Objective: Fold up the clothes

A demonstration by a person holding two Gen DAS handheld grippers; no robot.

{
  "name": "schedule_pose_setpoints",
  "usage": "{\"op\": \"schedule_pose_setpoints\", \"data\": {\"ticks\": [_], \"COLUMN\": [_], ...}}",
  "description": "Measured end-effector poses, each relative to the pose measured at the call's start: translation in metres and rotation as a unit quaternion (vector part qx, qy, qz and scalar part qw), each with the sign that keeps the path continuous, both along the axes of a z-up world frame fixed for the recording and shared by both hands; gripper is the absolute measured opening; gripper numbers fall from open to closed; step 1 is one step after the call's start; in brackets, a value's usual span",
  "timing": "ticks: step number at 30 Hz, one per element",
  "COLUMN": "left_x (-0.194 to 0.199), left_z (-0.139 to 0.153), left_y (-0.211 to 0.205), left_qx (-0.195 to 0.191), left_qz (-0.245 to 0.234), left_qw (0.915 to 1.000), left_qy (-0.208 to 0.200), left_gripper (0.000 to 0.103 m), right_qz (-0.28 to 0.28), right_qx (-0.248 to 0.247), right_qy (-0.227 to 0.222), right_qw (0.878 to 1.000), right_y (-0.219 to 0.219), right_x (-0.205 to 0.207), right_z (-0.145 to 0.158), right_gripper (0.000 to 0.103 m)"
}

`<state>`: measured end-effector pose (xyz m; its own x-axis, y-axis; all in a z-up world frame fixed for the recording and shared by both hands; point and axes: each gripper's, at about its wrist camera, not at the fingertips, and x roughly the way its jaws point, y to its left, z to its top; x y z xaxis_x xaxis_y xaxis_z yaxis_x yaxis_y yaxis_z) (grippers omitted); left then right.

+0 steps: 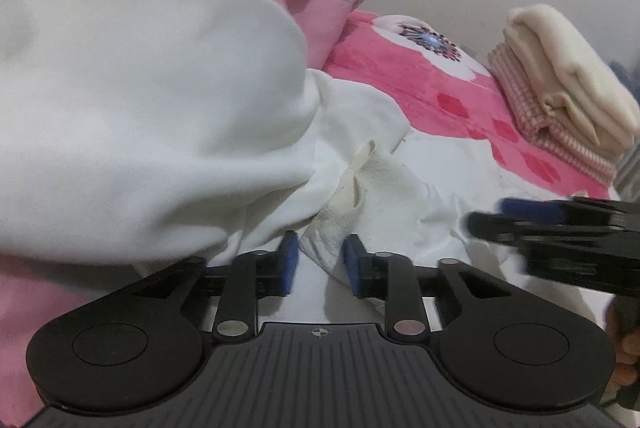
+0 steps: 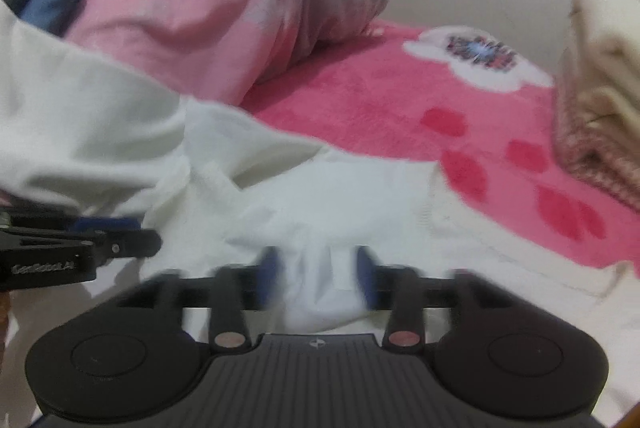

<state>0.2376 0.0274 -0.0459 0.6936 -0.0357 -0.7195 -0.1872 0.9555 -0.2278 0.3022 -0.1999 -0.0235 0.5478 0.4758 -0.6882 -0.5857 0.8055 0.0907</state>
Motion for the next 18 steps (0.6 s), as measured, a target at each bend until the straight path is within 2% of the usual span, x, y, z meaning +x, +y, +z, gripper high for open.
{"op": "schedule_pose_setpoints", "data": {"ticks": [4,9,12,14,18], "left_x": [-0.010,-0.030,-0.038,-0.038,-0.029], "left_z": [0.009,0.020,0.030,0.033,0.030], "left_y": [0.003,0.008,0.000,-0.011,-0.039], "left_qx": [0.008,0.018,0.052,0.070,0.078], "left_qz": [0.016,0.030,0.022,-0.001,-0.051], "left_qw": [0.9998,0.9993,0.9979,0.9967,0.9948], "left_qy": [0.000,-0.010,-0.031,-0.041,-0.043], "left_gripper": [0.042,0.045,0.045,0.047,0.047], "right_qz": [-0.029,-0.146,-0.231,-0.274,-0.292], "right_qx": [0.056,0.107,0.122,0.134,0.136], "right_qy": [-0.017,-0.045,-0.047,-0.019,0.027], "right_qw": [0.998,0.983,0.964,0.952,0.946], "right_y": [-0.059,-0.165,-0.227,-0.258,-0.276], "right_x": [-0.017,-0.037,-0.050,-0.056,-0.066], "right_z": [0.036,0.072,0.074,0.063,0.038], "right_gripper": [0.064,0.067,0.067,0.064,0.059]}}
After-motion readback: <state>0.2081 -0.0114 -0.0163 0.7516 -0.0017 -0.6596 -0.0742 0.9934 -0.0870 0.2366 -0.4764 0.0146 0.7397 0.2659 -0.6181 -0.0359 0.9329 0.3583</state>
